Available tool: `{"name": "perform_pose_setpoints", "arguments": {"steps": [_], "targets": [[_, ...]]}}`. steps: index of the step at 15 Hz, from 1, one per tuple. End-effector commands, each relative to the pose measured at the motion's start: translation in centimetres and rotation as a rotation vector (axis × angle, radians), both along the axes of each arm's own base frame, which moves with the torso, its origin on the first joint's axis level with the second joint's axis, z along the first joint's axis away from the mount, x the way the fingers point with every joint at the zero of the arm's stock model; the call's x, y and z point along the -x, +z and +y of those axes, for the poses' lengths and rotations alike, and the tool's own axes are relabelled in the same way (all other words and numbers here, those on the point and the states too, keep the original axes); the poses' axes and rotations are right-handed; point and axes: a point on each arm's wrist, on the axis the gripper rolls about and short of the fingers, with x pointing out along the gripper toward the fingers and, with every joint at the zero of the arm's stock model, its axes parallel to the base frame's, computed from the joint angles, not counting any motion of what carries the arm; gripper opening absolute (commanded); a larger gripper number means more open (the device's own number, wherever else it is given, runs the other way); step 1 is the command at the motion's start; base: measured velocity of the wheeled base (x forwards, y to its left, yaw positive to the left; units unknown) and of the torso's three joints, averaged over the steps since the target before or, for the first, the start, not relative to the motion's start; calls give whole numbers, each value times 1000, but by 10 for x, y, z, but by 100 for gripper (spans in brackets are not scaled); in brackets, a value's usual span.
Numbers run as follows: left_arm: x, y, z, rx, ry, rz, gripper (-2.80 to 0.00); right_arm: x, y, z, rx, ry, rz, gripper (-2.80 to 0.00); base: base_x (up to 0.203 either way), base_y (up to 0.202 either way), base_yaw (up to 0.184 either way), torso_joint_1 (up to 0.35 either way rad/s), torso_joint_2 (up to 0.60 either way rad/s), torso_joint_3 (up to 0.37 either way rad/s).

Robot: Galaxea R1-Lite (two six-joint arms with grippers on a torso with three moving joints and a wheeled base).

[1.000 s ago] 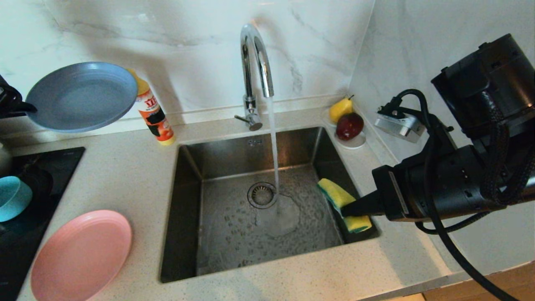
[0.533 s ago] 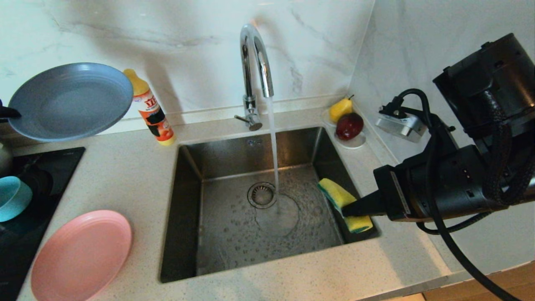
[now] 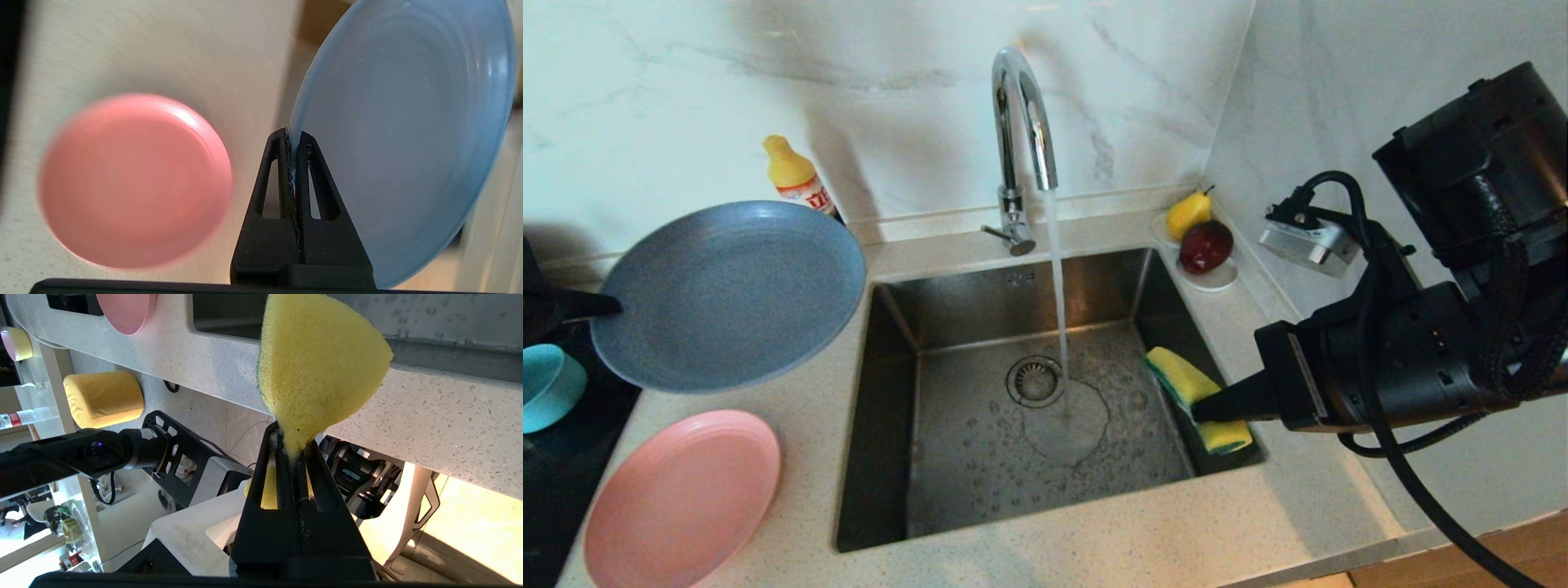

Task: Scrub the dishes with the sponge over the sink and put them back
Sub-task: Wash the plate

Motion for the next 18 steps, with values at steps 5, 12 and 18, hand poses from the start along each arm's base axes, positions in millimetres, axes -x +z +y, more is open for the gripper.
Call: {"name": "perform_pose_setpoints", "arguments": {"steps": [5,12,18], "targets": [[-33,-36,-51,-154,-213,123,-280,-2,-3,1,6,-1,13,-280,0,0,0,0,0,0],[-104,-65,-107,-88,-332,147,-280,-7,-6,5,3,-2,8,-280,0,0,0,0,0,0],[-153,-80,-152,-174,-299,157,-280,-8,-5,3,2,-10,8,-280,0,0,0,0,0,0]]}}
